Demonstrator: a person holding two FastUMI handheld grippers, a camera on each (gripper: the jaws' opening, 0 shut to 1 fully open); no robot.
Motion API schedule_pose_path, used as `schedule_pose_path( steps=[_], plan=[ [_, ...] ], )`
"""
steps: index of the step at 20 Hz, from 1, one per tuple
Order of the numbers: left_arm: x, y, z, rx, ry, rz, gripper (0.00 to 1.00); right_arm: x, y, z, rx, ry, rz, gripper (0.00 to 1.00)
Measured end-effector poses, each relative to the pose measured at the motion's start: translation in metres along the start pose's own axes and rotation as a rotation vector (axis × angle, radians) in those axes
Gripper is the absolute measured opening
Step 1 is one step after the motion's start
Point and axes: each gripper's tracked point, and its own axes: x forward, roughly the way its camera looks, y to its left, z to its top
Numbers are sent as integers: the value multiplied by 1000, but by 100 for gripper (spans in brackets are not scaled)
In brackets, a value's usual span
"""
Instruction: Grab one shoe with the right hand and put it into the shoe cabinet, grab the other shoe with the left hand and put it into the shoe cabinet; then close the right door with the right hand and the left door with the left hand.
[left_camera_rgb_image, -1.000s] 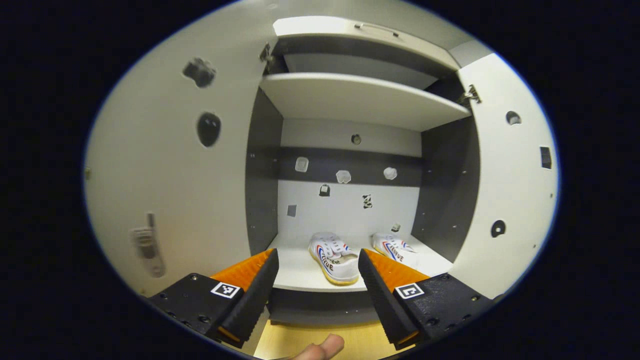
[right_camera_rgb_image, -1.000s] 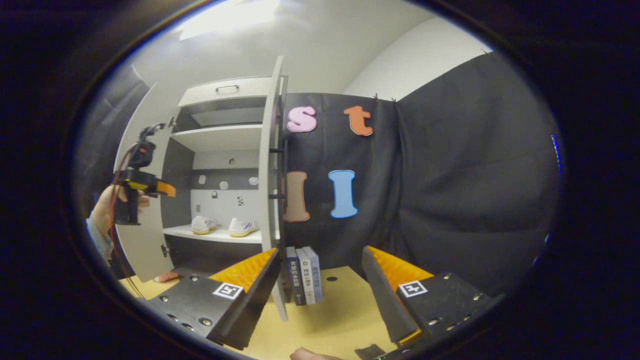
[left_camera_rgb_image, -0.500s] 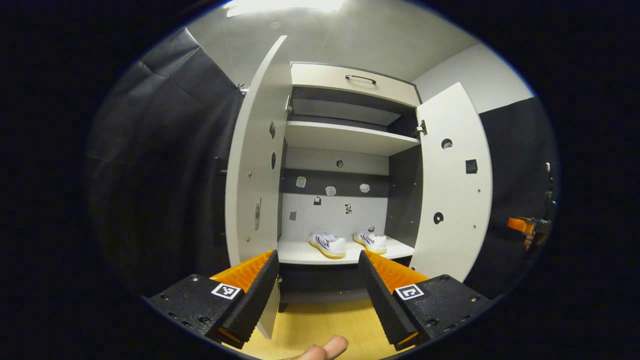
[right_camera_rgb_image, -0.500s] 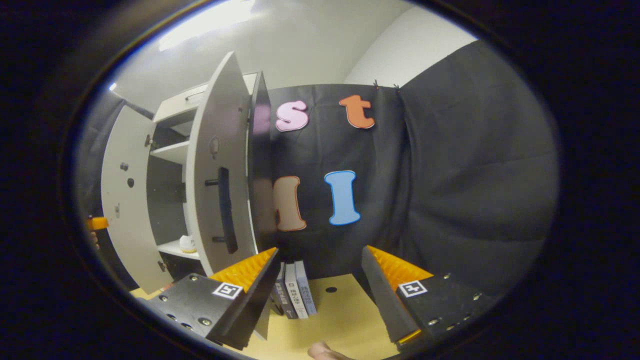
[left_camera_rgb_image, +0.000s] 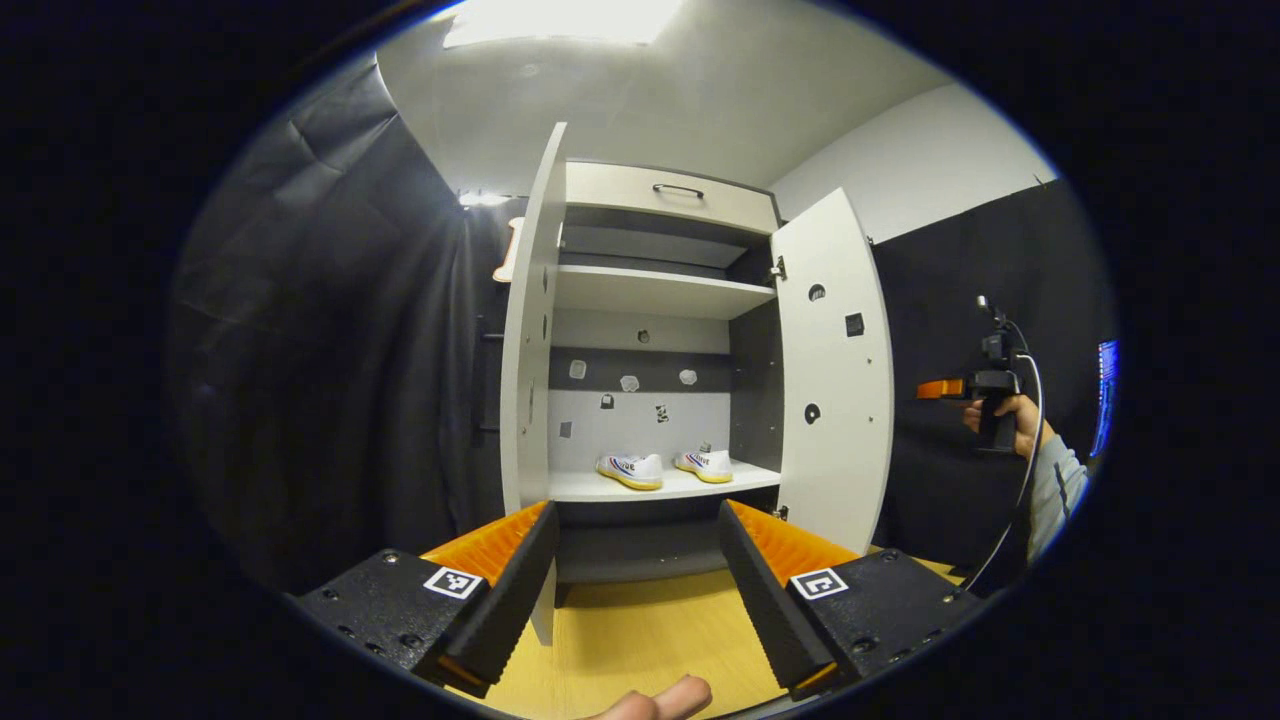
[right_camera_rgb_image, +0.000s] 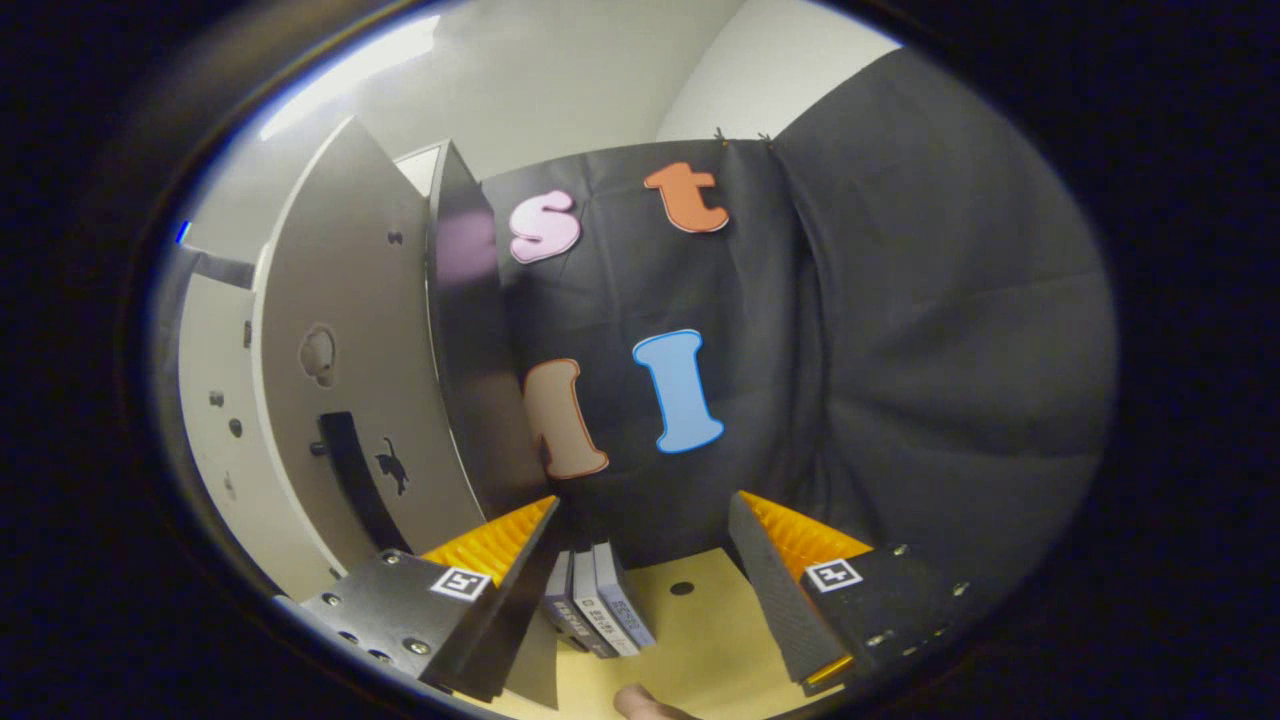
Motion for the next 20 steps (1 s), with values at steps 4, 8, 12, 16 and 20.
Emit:
schedule_pose_path(
  steps=[4, 8, 12, 16, 20],
  plan=[
    [-17, 16, 0, 6, -10, -1, 96, 6, 34, 8, -40, -11, 32, 99],
    [-22, 44, -12, -24, 23, 22, 96, 9, 81, 0, -138, 0, 85, 98],
    [-28, 72, -19, -71, 35, 54, 93, -1, 110, 3, -275, -30, 72, 89],
    [-31, 94, -21, -107, 44, 96, 96, -3, 157, -15, -216, -8, 151, 89],
    [-33, 107, -24, -101, 53, 130, 96, -8, 208, -27, -220, -23, 170, 91]
  ],
)
